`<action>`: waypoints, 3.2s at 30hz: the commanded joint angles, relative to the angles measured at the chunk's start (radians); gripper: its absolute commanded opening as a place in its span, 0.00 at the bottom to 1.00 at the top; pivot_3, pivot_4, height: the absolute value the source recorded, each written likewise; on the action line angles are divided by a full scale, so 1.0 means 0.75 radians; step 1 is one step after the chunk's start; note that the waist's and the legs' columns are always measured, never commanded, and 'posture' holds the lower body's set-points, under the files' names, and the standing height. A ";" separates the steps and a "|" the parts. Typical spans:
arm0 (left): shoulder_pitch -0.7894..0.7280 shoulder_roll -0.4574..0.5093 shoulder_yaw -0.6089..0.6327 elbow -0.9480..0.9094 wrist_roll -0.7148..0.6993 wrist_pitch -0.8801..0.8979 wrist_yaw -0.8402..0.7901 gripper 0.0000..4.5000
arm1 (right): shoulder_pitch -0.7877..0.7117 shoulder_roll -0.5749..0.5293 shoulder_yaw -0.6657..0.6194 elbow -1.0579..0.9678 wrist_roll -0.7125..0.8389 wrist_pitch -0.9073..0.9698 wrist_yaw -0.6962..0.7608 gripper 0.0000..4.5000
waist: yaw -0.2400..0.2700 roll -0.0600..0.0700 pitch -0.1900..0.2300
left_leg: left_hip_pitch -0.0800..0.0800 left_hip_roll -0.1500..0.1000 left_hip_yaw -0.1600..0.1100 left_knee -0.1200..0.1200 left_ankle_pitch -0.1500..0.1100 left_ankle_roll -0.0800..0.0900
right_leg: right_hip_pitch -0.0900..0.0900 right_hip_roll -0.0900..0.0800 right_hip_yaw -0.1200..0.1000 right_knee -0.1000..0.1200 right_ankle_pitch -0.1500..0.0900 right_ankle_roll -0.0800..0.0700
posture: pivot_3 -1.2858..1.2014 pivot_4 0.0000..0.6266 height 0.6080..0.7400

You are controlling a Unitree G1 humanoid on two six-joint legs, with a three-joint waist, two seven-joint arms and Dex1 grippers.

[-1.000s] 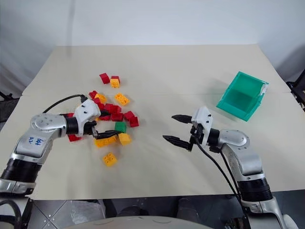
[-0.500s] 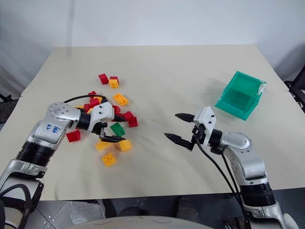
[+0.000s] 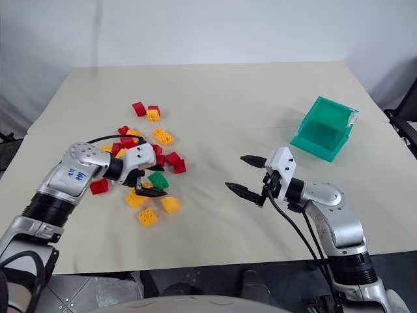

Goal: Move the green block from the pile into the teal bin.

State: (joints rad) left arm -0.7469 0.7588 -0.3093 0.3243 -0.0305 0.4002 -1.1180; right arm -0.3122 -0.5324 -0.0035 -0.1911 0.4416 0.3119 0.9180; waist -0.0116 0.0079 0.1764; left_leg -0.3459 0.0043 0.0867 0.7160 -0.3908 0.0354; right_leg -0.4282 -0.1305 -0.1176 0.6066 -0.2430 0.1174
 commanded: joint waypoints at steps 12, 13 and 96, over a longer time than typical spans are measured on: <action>-0.049 -0.078 0.229 -0.086 -0.115 0.207 0.104 0.47 | -0.037 -0.033 -0.050 -0.001 0.018 -0.032 0.029 1.00 | 0.011 -0.001 0.001 | 0.001 -0.001 0.003 0.000 -0.001 0.002 | -0.002 -0.001 0.004 0.002 0.000 0.000 | 0.52 0.24 1.00; -0.056 -0.093 0.256 -0.100 -0.143 0.202 0.104 0.47 | -0.034 -0.038 -0.055 -0.002 0.020 -0.033 0.030 1.00 | 0.014 -0.002 0.001 | -0.002 -0.001 0.003 0.000 -0.001 0.002 | -0.004 -0.002 0.004 0.002 0.000 0.000 | 0.52 0.24 1.00; 0.776 -0.120 0.860 -0.574 -0.655 -0.377 -0.135 1.00 | 0.080 -0.475 -0.278 -0.302 0.246 0.615 -0.124 1.00 | 0.043 -0.003 0.003 | -0.010 -0.006 -0.008 0.002 -0.004 0.009 | 0.002 -0.009 -0.006 -0.019 0.007 0.009 | 0.52 0.24 1.00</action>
State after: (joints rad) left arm -0.1774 0.6679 0.3160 -0.0757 -0.4978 0.1421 -1.2233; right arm -0.2369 -0.8988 -0.2316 -0.3750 0.6061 0.7317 0.8605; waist 0.0205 0.0056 0.1790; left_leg -0.3532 0.0004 0.0808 0.7169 -0.3942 0.0414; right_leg -0.4269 -0.1363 -0.1223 0.5916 -0.2380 0.1241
